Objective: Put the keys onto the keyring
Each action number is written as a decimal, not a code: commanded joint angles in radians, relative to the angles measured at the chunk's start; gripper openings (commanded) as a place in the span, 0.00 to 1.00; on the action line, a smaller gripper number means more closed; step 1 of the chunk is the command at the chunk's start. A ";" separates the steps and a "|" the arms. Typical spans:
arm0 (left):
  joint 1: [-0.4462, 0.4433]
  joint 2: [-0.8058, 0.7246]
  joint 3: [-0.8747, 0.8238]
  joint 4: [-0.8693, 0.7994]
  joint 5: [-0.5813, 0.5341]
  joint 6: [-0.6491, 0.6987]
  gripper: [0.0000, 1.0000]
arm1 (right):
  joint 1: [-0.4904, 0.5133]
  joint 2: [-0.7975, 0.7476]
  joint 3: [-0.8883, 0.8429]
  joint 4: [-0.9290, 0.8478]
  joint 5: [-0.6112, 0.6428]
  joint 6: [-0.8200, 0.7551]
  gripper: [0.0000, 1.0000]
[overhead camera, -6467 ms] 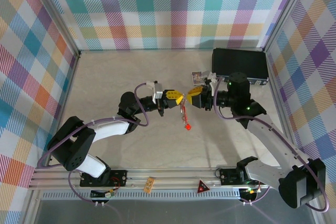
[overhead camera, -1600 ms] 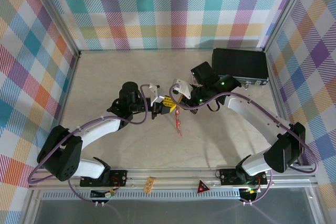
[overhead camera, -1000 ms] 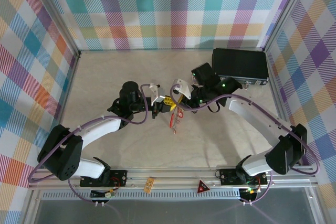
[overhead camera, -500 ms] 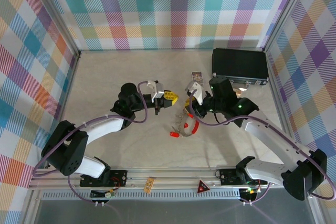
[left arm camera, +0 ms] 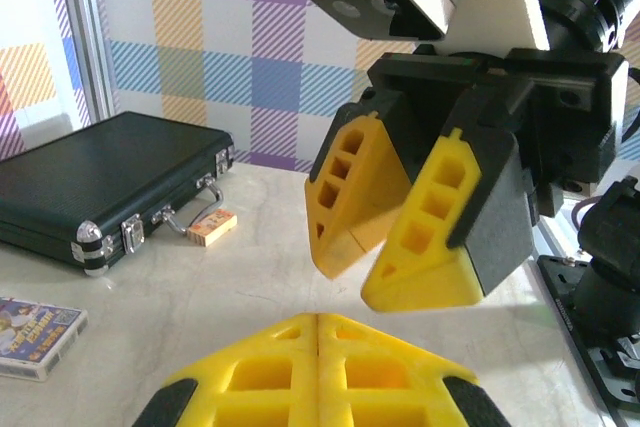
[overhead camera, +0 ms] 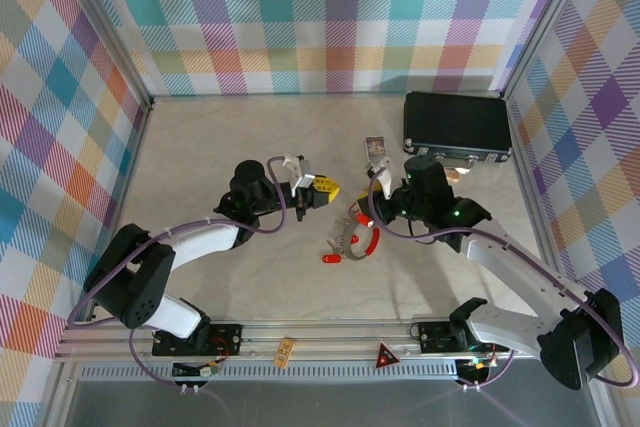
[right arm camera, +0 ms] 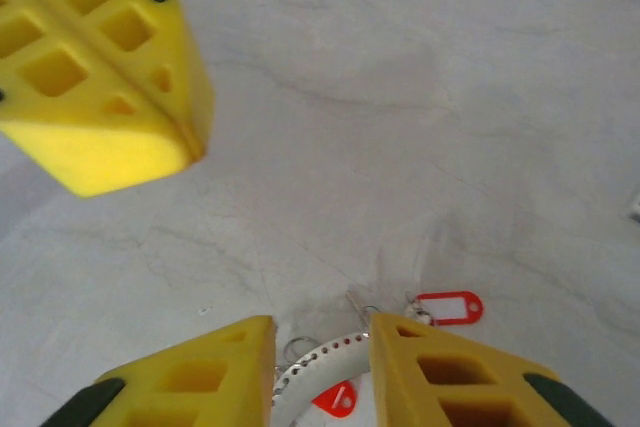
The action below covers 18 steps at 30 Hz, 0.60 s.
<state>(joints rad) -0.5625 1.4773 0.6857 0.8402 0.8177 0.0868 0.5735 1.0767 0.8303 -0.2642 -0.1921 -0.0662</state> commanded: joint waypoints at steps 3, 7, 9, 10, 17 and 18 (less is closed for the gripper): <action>-0.007 0.063 0.015 0.011 0.009 -0.073 0.15 | -0.044 -0.068 -0.084 0.078 0.057 0.181 0.36; -0.007 0.122 0.038 0.072 -0.002 -0.218 0.37 | -0.078 -0.117 -0.167 0.103 0.088 0.306 0.42; -0.007 0.141 0.055 0.067 -0.046 -0.302 0.52 | -0.092 -0.140 -0.197 0.086 0.104 0.368 0.48; -0.007 0.147 0.065 0.041 -0.066 -0.330 0.62 | -0.100 -0.148 -0.212 0.073 0.107 0.394 0.49; -0.004 0.148 0.213 -0.394 -0.242 -0.299 1.00 | -0.128 -0.264 -0.393 0.138 0.130 0.524 0.60; 0.001 0.142 0.189 -0.350 -0.284 -0.308 1.00 | -0.132 -0.277 -0.410 0.137 0.135 0.536 0.60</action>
<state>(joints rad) -0.5625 1.6276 0.8745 0.5953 0.6502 -0.2047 0.4507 0.8337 0.4610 -0.1726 -0.0818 0.3710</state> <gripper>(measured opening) 0.997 0.591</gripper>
